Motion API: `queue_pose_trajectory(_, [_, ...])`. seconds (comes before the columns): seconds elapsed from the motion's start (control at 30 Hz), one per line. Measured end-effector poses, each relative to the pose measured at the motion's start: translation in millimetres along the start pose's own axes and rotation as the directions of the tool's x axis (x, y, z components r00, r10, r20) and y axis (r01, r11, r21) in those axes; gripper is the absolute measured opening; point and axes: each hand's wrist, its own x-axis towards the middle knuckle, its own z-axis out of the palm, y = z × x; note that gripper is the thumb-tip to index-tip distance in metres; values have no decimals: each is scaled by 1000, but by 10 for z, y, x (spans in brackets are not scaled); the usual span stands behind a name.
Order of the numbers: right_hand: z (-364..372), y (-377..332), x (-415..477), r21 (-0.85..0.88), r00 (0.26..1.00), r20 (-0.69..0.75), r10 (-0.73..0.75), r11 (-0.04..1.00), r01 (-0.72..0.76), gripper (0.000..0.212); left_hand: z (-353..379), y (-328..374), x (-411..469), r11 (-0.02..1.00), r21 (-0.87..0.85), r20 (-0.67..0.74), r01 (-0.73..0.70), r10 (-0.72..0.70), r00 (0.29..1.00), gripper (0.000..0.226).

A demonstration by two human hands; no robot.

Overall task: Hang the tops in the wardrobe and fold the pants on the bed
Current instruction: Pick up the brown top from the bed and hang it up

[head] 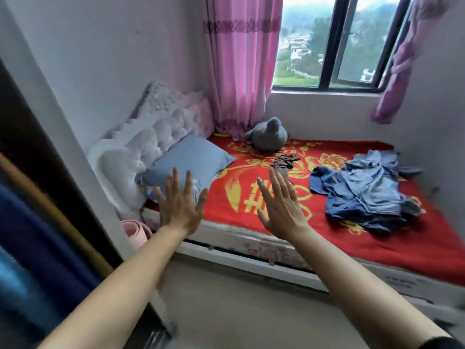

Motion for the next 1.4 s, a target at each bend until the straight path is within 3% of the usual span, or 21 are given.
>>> queue_pose_trajectory(0.17, [234, 1230, -207, -51, 976, 104, 193, 981, -188, 91, 745, 1054, 329, 985, 59, 229, -162, 145, 963, 85])
queue_pose_trajectory(0.3, [502, 1820, -70, -83, 949, 165, 269, 962, -258, 95, 1131, 1483, 734, 976, 43, 313, -211, 188, 931, 83])
queue_pose_trajectory(0.57, [1364, 2311, 773, -117, 895, 304, 326, 945, -305, 92, 2100, 1712, 2005, 972, 15, 420, -234, 206, 884, 91])
queue_pose_trajectory(0.87, [2172, 2933, 2068, -224, 765, 433, 476, 879, -420, 88, 3049, 1741, 3662, 945, 9, 485, -326, 281, 828, 97])
queue_pose_trajectory(1.17, [3002, 3415, 2558, -186, 700, 511, 498, 860, -476, 81, 4027, 2080, 4276, 903, 63, 607, -425, 303, 734, 91])
queue_pose_trajectory(1.4, [3939, 4017, 3008, -96, 636, 667, 388, 891, -444, 83, 4812, 2280, 4540, 894, 92, 686, -439, 263, 678, 87])
